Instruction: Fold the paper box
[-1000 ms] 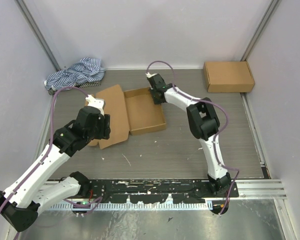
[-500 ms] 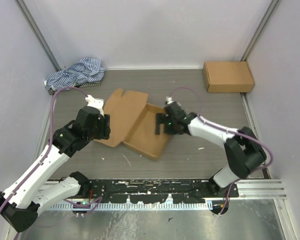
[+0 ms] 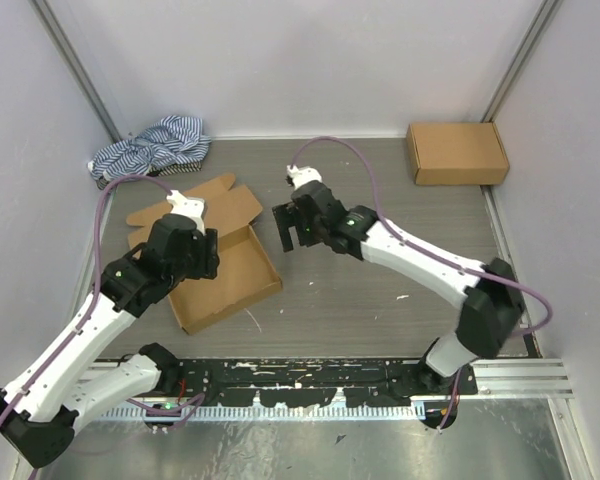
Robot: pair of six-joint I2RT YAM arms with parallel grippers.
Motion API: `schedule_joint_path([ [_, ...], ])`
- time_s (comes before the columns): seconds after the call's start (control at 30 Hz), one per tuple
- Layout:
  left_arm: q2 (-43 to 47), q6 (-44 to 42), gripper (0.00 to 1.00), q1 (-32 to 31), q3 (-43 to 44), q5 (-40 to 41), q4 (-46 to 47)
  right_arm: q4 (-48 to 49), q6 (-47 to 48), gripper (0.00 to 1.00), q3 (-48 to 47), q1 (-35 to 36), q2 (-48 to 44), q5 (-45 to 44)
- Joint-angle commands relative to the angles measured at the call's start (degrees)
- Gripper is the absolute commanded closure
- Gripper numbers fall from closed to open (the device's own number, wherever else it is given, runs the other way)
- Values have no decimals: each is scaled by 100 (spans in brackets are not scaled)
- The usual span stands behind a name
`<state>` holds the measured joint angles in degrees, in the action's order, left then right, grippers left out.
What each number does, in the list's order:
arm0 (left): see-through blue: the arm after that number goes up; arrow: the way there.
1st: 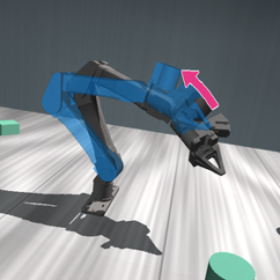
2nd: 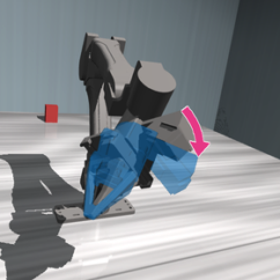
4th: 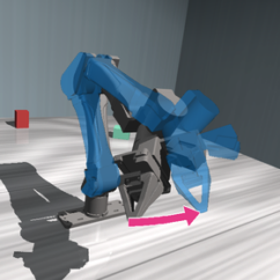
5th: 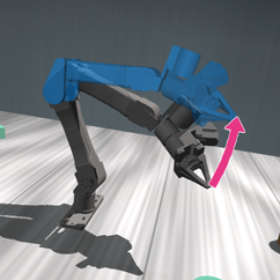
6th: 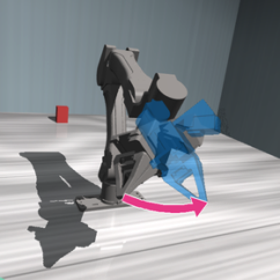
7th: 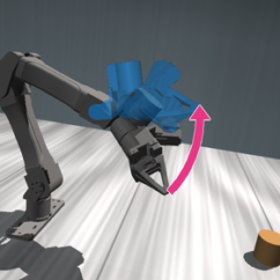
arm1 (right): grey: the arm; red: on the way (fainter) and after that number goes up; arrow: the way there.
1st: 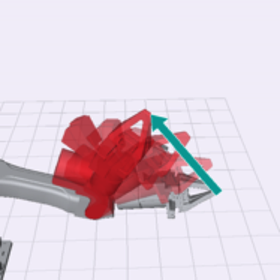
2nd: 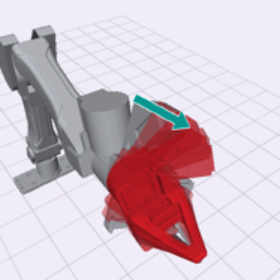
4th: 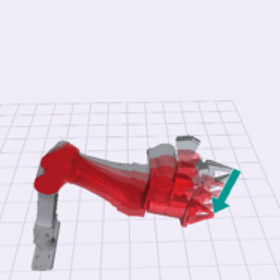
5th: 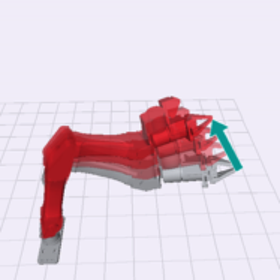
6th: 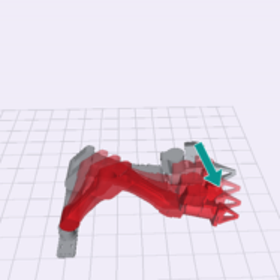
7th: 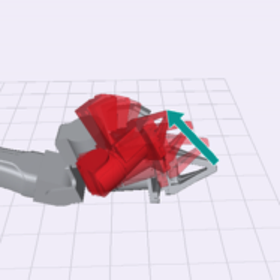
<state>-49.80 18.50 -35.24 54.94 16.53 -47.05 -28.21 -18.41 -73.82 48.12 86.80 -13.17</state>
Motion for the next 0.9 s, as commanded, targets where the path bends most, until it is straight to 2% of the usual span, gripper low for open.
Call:
schedule_joint_path([
  [0.0, 136, 32, 38, 1, -82, 98, 25, 237, 705, 12, -769, 22, 1048, 5],
  [0.13, 111, 44, 38, 0, -87, 73, 42, 318, 702, 30, -1336, 31, 1786, 750],
  [0.37, 43, 41, 38, 1, -78, 98, 20, 389, 553, 35, -1748, 31, 2584, 1136],
  [0.87, -97, 31, 38, 0, -59, 166, 11, 653, 384, 40, -1635, 31, 2492, 1269],
])
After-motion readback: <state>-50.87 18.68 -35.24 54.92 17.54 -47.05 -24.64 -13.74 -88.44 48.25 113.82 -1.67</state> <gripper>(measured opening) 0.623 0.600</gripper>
